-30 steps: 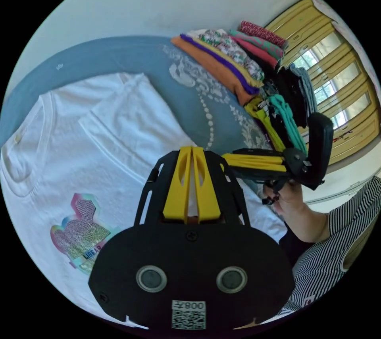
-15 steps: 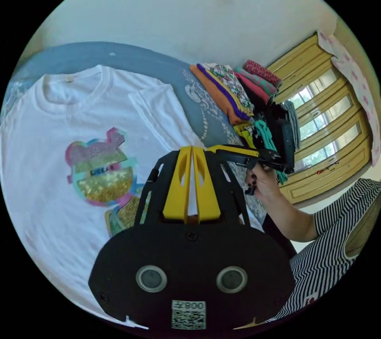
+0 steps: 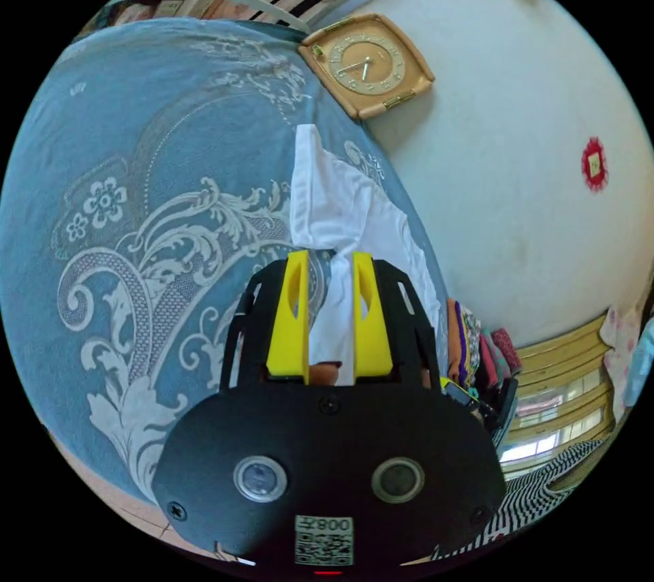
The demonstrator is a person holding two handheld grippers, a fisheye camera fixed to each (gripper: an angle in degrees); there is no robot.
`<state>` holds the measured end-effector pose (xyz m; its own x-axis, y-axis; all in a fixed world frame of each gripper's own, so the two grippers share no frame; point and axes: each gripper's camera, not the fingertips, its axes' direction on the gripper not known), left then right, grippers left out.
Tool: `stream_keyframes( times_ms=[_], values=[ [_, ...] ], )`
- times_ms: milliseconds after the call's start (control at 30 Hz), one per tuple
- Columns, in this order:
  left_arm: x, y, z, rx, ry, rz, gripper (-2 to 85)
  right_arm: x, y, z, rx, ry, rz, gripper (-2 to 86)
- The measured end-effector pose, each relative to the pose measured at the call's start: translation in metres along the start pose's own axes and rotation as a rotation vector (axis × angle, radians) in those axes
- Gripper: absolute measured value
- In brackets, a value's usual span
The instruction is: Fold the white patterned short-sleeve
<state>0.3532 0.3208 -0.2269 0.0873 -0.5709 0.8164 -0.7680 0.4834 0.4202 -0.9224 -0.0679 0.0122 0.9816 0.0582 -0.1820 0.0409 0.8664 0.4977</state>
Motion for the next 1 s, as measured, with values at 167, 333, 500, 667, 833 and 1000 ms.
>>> stream_keyframes(
  times_ms=[167,333,500,667,833,1000],
  values=[
    [-0.084,0.033,0.026,0.060,0.192,-0.148,7.7,-0.069,-0.073,0.011,0.026,-0.072,-0.102,0.1],
    [-0.133,0.055,0.042,0.115,0.271,-0.180,5.1,-0.152,-0.140,0.029,0.033,-0.115,-0.239,0.2],
    [-0.175,0.073,0.060,0.128,0.328,-0.194,2.1,-0.235,-0.197,0.047,0.034,-0.119,-0.373,0.9],
    [-0.208,0.093,0.073,0.144,0.374,-0.159,1.3,-0.335,-0.260,0.068,0.038,-0.126,-0.528,3.5],
    [-0.227,0.104,0.085,0.155,0.367,-0.135,1.2,-0.456,-0.320,0.117,-0.014,-0.102,-0.676,6.1],
    [-0.242,0.109,0.100,0.128,0.374,-0.116,1.1,-0.531,-0.352,0.165,-0.044,0.008,-0.738,6.9]
  ],
)
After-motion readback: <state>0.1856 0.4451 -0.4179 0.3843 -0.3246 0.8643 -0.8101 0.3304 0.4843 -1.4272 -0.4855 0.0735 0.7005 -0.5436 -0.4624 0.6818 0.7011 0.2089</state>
